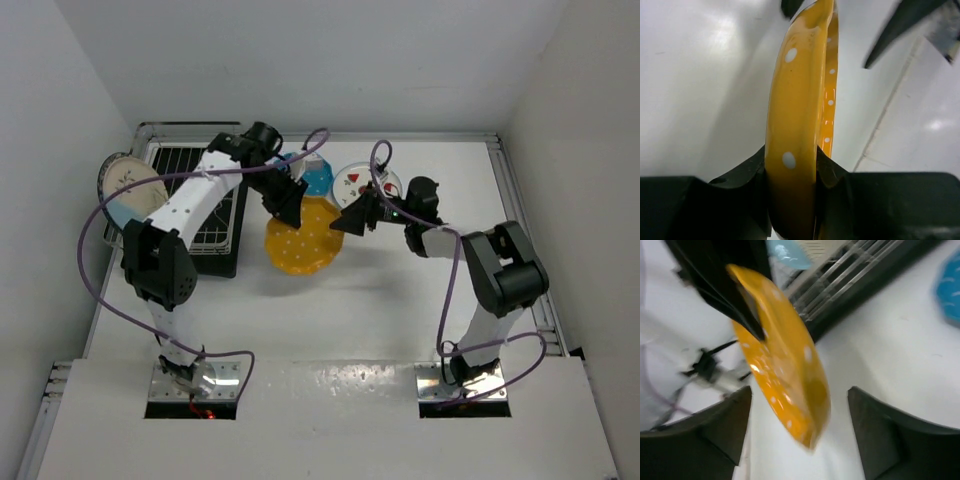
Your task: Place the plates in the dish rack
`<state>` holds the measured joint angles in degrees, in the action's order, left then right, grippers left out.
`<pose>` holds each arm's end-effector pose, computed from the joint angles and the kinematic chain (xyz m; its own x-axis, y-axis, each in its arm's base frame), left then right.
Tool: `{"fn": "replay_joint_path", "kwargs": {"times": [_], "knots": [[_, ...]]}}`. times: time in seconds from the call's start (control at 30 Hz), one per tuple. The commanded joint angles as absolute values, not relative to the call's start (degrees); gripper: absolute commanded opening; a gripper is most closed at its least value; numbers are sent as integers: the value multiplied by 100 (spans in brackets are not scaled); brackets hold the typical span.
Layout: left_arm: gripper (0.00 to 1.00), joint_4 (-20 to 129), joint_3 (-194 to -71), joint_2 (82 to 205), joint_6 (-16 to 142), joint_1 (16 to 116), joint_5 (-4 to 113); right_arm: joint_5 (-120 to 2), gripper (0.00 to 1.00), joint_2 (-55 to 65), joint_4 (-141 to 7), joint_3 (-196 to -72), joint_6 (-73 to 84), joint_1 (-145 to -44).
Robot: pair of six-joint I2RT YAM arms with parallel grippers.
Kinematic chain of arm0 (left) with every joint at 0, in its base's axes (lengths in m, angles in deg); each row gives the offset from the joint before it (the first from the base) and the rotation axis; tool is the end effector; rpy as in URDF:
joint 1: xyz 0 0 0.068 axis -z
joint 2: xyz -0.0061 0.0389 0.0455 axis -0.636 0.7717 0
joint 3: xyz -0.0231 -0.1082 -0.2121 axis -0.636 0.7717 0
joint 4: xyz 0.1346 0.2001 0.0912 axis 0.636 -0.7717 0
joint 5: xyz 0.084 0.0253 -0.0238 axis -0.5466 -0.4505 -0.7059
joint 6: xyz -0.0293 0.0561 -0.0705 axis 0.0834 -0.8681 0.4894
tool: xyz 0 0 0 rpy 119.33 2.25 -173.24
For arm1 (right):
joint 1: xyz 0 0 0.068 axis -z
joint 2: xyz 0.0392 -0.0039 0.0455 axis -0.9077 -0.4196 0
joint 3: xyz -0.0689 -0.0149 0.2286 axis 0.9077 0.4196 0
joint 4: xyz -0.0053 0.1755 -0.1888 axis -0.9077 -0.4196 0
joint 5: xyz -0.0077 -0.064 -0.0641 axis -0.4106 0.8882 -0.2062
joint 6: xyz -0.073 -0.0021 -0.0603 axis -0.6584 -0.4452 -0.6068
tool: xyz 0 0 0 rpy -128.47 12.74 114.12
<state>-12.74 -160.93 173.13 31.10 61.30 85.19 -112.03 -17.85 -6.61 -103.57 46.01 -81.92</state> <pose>0.3272 -0.1888 0.2425 -0.6483 0.5511 -0.5253 0.7612 0.4813 -0.4346 0.3310 0.1773 0.1626 -0.7023 0.1670 -0.6920 -0.6759 0.1486 0.7218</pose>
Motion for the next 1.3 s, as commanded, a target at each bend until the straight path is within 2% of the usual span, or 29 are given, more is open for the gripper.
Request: {"fn": "replay_joint_path", "kwargs": {"times": [0.0,0.07,0.1,0.2,0.37,0.57,0.87,1.13,1.27], "knots": [[0,-1088,-17050,16983,3606,5779,7700,-9449,79,-1018,-2753,-10538,2885,-8171],[0,-957,-17587,16913,3879,5498,6999,-8208,88,-544,-3938,-10564,2452,-8189],[0,-869,-17702,16843,3941,5392,6733,-7321,89,-342,-4161,-10573,2415,-8189],[0,-422,-17913,16448,4205,4953,5698,-6043,89,107,-4865,-10504,2292,-8180],[0,-60,-18028,15990,4214,4399,4009,-5510,89,696,-5418,-10249,1870,-8434],[0,493,-17161,15673,3679,3425,3225,-5826,89,943,-5192,-9748,1624,-8732],[0,1417,-16236,15621,3458,2342,3838,-6328,89,838,-5692,-10125,1378,-8997],[0,1742,-15541,15735,3695,1911,4699,-6161,89,723,-5877,-10389,1298,-9208],[0,1795,-15593,15857,3818,1858,5042,-6143,89,715,-5904,-10389,1263,-9217]]}}
